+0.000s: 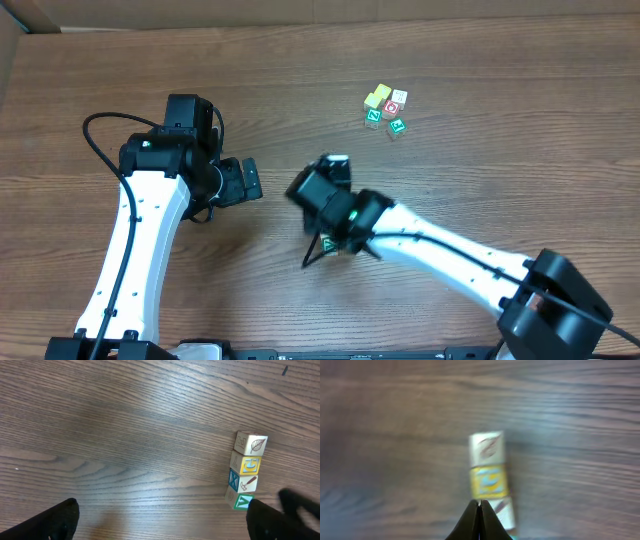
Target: Flip 3 blocks
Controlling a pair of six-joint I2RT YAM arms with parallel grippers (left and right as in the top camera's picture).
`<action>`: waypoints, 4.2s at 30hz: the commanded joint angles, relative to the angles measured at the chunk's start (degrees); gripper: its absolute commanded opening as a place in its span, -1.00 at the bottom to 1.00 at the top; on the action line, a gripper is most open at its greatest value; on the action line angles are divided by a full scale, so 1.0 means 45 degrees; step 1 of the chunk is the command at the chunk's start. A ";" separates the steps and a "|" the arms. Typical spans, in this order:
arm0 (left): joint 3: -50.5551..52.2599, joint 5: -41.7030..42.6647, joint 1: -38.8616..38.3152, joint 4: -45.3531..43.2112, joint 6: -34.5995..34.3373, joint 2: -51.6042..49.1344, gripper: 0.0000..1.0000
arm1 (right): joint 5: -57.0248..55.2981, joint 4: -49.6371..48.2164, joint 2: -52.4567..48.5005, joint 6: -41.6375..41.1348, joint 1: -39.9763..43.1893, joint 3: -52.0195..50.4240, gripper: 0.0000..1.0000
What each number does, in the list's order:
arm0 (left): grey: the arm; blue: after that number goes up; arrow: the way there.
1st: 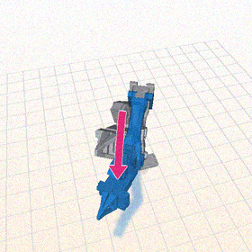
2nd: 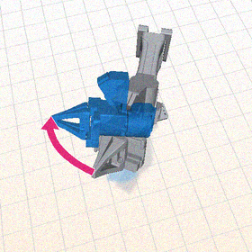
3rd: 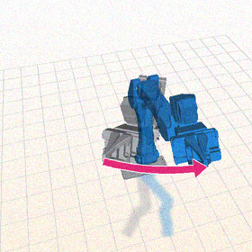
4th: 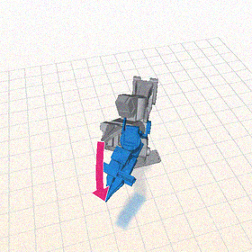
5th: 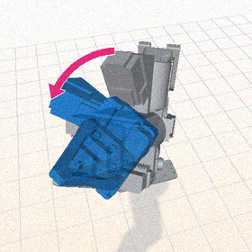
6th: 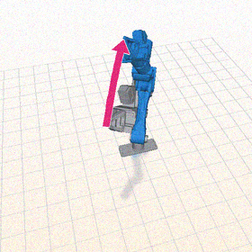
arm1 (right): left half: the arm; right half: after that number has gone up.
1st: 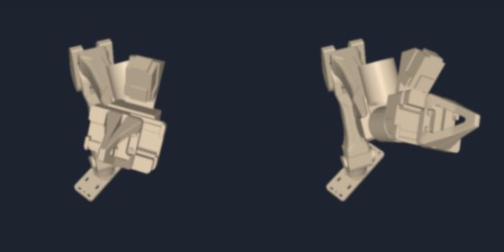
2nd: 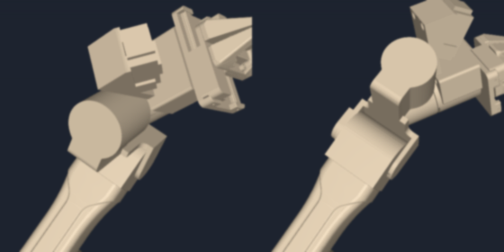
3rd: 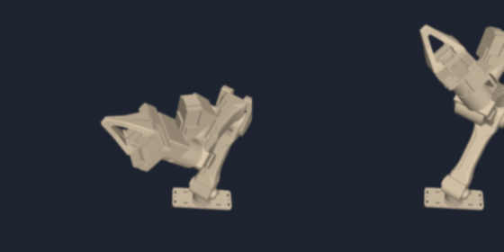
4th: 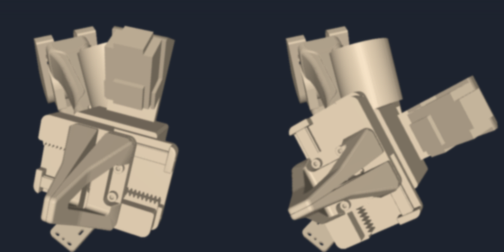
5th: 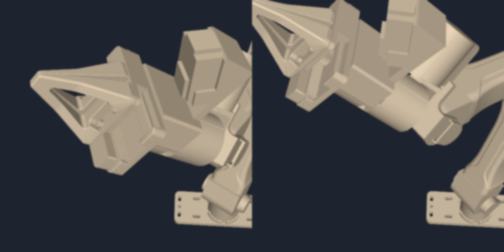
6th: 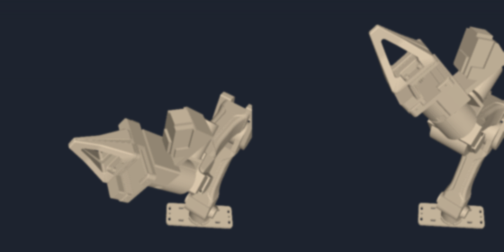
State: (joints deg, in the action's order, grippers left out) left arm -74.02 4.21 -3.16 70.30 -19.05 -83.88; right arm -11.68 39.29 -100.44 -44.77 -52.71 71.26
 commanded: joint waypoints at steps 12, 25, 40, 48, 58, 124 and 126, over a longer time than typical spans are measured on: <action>0.0000 -0.0131 0.0010 -0.0015 0.0141 -0.0024 0.99 | 0.3944 -0.0466 -0.0568 -0.0005 0.2652 -0.1559 -0.92; 0.0000 -0.0126 0.0010 -0.0015 0.0146 -0.0024 0.99 | 0.4367 -0.2113 -0.0568 0.0165 0.2103 -0.2681 -0.92; 0.0000 -0.0131 0.0010 -0.0015 0.0146 -0.0024 0.99 | 0.5484 -0.2341 -0.0568 0.0374 0.1996 -0.2681 -0.92; 0.0000 -0.0126 0.0010 -0.0015 0.0146 -0.0024 0.99 | 0.4877 -0.2225 -0.0568 0.0379 0.1987 -0.2681 -0.92; 0.0000 -0.0126 0.0010 -0.0015 0.0146 -0.0024 0.99 | 0.5105 -0.0976 -0.0437 0.0335 0.2361 -0.2560 -0.92; 0.0000 -0.0131 0.0010 -0.0015 0.0146 -0.0024 0.99 | 0.4036 -0.1642 0.0126 0.0384 0.2297 -0.2555 -0.92; 0.0000 -0.0126 0.0010 -0.0015 0.0146 -0.0024 0.99 | 0.4046 -0.1559 0.0544 0.0471 0.2302 -0.2555 -0.92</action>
State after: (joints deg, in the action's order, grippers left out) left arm -74.02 4.19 -3.16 70.30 -19.05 -83.88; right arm 7.18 32.40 -102.28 -43.42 -42.83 59.55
